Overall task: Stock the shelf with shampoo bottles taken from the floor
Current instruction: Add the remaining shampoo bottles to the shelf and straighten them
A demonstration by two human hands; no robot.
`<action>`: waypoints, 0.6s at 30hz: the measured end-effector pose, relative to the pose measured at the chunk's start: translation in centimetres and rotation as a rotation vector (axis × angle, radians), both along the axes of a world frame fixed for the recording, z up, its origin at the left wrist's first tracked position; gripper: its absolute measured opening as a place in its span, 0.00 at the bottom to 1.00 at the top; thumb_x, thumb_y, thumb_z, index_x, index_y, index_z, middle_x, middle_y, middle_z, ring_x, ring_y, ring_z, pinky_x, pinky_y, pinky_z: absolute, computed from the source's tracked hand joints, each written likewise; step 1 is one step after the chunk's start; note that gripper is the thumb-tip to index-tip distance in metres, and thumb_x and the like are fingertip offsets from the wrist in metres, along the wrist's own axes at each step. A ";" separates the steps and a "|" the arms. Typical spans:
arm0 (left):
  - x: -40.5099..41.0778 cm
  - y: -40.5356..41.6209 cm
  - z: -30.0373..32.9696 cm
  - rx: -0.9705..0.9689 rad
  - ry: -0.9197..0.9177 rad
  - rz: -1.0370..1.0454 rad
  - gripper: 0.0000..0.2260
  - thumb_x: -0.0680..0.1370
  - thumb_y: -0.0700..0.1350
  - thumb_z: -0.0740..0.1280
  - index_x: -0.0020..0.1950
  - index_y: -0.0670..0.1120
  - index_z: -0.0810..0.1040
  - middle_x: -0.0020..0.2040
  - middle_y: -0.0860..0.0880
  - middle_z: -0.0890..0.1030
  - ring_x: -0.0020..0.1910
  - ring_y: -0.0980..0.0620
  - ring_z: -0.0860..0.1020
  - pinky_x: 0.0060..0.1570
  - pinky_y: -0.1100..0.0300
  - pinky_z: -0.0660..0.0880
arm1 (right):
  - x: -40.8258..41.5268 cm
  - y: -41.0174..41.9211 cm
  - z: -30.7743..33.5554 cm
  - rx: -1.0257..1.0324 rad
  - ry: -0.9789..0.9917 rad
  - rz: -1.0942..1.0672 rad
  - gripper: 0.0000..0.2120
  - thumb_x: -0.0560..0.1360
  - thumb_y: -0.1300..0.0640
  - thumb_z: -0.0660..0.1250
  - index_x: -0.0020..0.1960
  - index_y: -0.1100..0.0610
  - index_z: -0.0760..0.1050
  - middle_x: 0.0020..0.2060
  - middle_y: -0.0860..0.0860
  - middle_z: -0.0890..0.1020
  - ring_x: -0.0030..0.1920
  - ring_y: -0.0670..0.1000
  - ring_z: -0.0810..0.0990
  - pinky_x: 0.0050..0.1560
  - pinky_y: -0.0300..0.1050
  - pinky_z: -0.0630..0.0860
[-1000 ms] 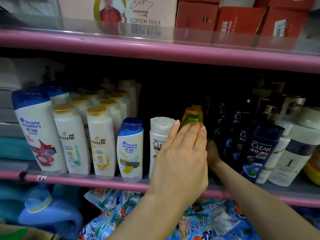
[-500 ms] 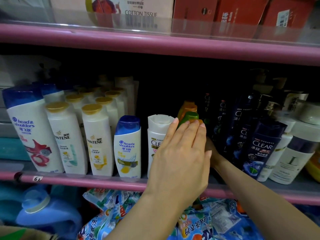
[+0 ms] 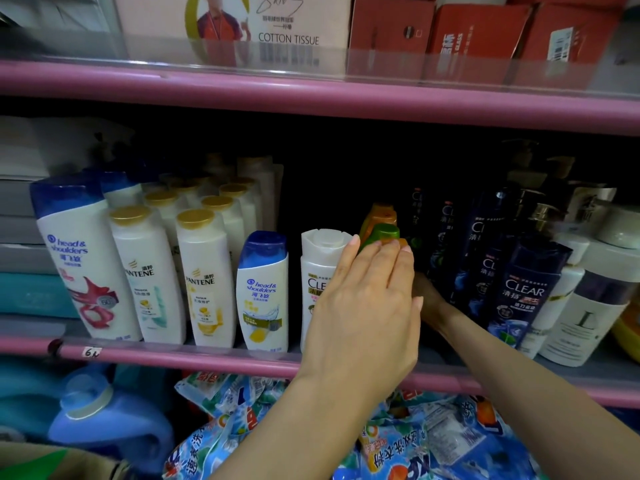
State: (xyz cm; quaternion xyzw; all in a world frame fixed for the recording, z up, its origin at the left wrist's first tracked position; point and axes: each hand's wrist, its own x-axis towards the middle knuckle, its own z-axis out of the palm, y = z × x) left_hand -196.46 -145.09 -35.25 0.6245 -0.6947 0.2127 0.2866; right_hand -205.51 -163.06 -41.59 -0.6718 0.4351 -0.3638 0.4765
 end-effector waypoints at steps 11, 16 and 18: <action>-1.2 2.8 0.9 0.038 0.328 -0.227 0.17 0.81 0.45 0.59 0.70 0.51 0.70 0.73 0.54 0.66 0.71 0.57 0.62 0.67 0.62 0.62 | -2.1 5.6 2.3 -0.106 0.292 -0.170 0.16 0.76 0.61 0.63 0.64 0.58 0.72 0.54 0.55 0.81 0.54 0.54 0.79 0.51 0.47 0.77; -1.4 6.6 -1.2 0.110 0.816 -0.305 0.09 0.79 0.44 0.63 0.56 0.53 0.80 0.50 0.59 0.81 0.50 0.67 0.76 0.49 0.77 0.70 | -3.2 13.4 2.3 -0.114 0.120 -0.211 0.11 0.75 0.65 0.62 0.56 0.56 0.75 0.47 0.53 0.83 0.49 0.51 0.81 0.51 0.49 0.78; -0.7 8.5 -3.5 0.146 0.997 -0.260 0.08 0.78 0.43 0.64 0.50 0.53 0.82 0.45 0.60 0.82 0.45 0.67 0.78 0.44 0.76 0.71 | -3.3 16.5 1.6 -0.099 0.043 -0.212 0.10 0.75 0.66 0.62 0.53 0.55 0.75 0.47 0.51 0.82 0.44 0.48 0.80 0.48 0.47 0.78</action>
